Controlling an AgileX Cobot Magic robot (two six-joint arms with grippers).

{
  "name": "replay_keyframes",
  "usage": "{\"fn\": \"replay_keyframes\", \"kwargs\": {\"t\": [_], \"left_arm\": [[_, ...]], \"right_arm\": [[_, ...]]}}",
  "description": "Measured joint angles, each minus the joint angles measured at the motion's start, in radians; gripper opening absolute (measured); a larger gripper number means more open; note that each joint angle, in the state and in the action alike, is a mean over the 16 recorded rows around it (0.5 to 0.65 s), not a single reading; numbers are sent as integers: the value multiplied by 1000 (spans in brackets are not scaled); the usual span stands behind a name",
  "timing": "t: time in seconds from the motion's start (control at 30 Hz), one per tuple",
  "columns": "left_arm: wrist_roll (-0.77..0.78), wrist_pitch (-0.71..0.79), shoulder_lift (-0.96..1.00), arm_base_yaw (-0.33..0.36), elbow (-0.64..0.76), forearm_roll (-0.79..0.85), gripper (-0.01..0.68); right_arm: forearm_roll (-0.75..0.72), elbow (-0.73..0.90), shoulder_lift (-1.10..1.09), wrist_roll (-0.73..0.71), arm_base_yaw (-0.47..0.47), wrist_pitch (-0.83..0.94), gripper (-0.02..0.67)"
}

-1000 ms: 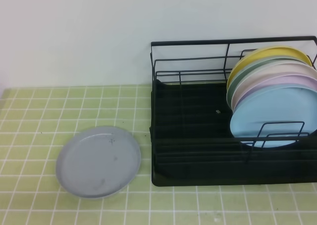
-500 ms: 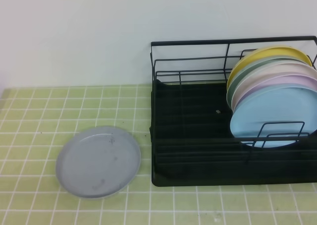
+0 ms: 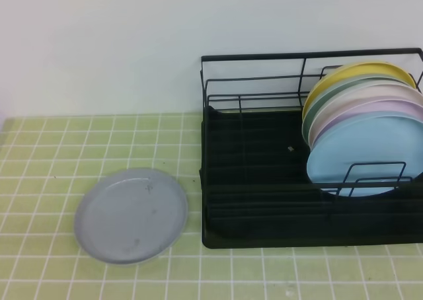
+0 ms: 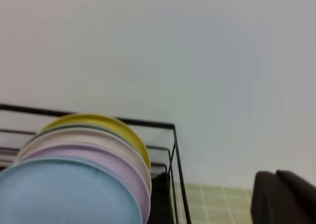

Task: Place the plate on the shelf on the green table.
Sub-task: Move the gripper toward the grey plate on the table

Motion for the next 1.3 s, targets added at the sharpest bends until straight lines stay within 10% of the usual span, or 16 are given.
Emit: {"fn": "replay_keyframes", "kwargs": {"t": [0.4, 0.87, 1.3], "left_arm": [[-56, 289, 118, 0, -157, -145, -2], [-56, 686, 704, 0, -570, -158, 27], [-51, 673, 1211, 0, -723, -143, 434]], "right_arm": [[62, -167, 403, 3, 0, 63, -1], [151, -190, 535, 2, 0, 83, -1], [182, -209, 531, -11, 0, 217, -1]]}}
